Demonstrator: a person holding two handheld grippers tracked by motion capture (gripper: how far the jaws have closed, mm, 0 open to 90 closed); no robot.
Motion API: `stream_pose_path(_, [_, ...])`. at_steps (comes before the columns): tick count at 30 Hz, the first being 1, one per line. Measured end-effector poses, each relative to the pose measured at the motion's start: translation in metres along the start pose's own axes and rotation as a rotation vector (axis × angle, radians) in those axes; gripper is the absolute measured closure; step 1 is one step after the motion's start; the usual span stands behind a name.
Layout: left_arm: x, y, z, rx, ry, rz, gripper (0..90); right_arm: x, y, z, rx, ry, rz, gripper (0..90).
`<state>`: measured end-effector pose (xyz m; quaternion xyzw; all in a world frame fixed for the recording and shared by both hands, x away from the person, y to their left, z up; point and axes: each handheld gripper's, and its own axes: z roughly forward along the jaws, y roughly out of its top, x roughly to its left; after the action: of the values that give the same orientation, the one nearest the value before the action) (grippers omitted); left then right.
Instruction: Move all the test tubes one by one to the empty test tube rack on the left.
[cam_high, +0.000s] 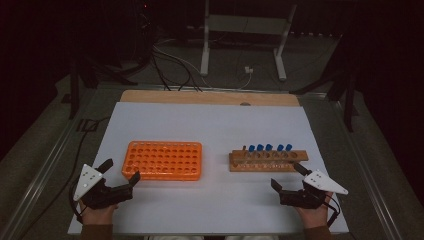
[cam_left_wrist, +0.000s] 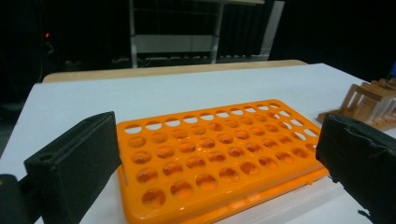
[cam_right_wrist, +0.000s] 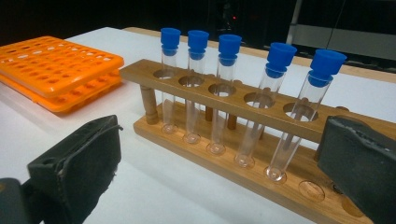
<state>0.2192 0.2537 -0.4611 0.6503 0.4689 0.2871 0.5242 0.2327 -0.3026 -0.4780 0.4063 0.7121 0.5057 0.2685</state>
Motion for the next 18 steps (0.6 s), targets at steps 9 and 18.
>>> stream_pose_path(9, [0.003, 0.002, -0.001, 0.006, 0.022, -0.002, 0.5, -0.001, 0.002, -0.001, 0.004, -0.003, 0.017, 0.2])
stream_pose_path(18, [0.000, 0.001, 0.002, 0.007, 0.014, 0.001, 0.5, -0.005, 0.021, -0.004, 0.020, -0.008, 0.026, 0.7])
